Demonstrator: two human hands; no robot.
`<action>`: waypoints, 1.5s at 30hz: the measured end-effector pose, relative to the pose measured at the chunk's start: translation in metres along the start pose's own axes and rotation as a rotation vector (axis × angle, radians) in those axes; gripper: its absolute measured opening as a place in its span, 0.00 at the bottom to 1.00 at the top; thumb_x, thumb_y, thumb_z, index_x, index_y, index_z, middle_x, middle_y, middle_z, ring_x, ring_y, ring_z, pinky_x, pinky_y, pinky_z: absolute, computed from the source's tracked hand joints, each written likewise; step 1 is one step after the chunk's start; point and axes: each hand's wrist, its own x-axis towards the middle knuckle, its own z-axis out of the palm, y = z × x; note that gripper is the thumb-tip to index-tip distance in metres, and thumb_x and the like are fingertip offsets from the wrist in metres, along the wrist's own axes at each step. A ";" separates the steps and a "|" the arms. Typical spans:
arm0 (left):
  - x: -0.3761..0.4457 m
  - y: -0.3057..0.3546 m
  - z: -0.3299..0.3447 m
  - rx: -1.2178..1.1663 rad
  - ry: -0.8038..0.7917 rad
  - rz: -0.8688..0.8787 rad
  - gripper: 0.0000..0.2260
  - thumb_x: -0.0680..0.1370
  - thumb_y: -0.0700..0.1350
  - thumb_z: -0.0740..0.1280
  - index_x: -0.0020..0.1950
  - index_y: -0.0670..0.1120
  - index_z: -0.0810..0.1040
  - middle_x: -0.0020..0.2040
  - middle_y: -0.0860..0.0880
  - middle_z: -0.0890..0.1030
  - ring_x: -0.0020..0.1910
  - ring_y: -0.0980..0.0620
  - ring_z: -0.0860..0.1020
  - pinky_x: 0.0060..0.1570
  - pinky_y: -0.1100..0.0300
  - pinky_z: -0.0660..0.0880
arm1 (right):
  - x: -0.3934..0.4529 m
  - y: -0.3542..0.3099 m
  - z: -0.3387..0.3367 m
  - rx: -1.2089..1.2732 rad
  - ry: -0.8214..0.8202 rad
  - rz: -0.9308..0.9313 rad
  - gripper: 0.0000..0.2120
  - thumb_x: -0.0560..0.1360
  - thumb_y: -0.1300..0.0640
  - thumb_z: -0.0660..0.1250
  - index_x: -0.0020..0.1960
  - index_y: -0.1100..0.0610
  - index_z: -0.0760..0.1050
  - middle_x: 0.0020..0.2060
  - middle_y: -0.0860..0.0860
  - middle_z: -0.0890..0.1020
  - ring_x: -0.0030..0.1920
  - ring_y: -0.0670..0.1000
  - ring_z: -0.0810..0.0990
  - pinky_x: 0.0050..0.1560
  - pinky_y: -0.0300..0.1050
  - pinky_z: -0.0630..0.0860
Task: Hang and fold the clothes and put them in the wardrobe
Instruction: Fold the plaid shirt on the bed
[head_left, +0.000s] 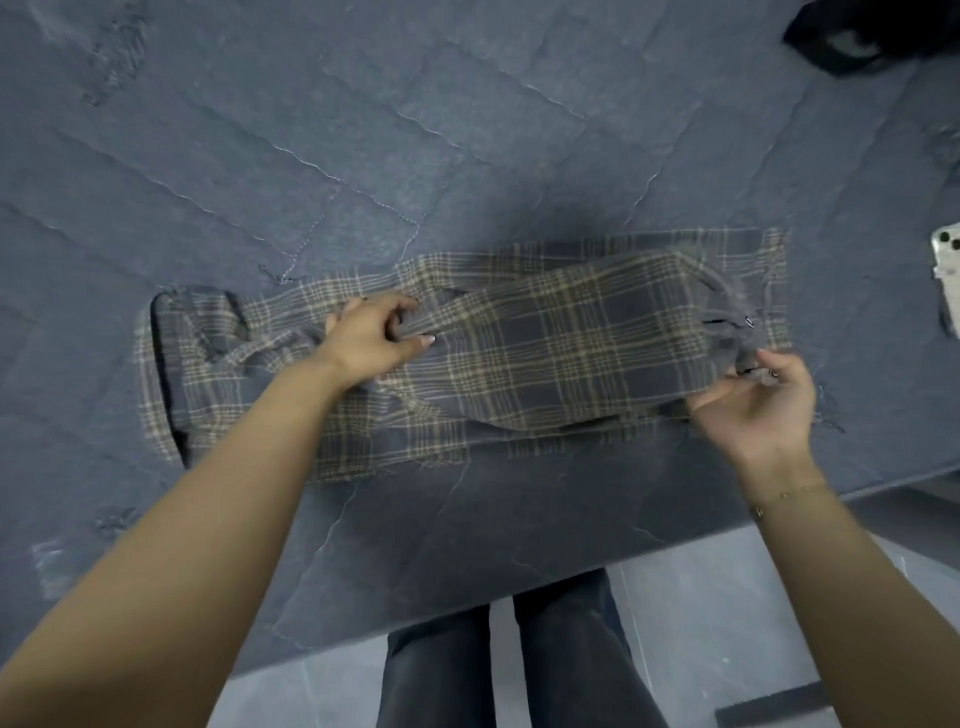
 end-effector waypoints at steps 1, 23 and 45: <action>-0.001 0.001 -0.002 -0.063 -0.030 -0.010 0.20 0.74 0.55 0.72 0.64 0.54 0.74 0.47 0.52 0.74 0.50 0.51 0.72 0.57 0.55 0.68 | 0.004 0.002 -0.002 0.010 -0.021 0.048 0.06 0.65 0.58 0.65 0.42 0.55 0.78 0.47 0.50 0.82 0.51 0.52 0.83 0.59 0.48 0.77; -0.013 0.015 -0.034 0.191 0.319 -0.153 0.18 0.74 0.47 0.72 0.63 0.51 0.75 0.60 0.45 0.76 0.64 0.44 0.70 0.66 0.49 0.59 | 0.069 -0.030 0.014 -0.398 0.197 0.018 0.09 0.83 0.56 0.57 0.47 0.54 0.74 0.34 0.47 0.84 0.40 0.47 0.81 0.42 0.41 0.81; -0.083 0.037 0.082 -1.218 0.495 -0.694 0.18 0.79 0.42 0.68 0.36 0.48 0.61 0.30 0.53 0.73 0.27 0.57 0.72 0.34 0.63 0.76 | 0.072 -0.010 0.008 -0.520 0.314 -0.113 0.21 0.77 0.54 0.69 0.68 0.59 0.71 0.56 0.53 0.81 0.48 0.49 0.81 0.53 0.44 0.80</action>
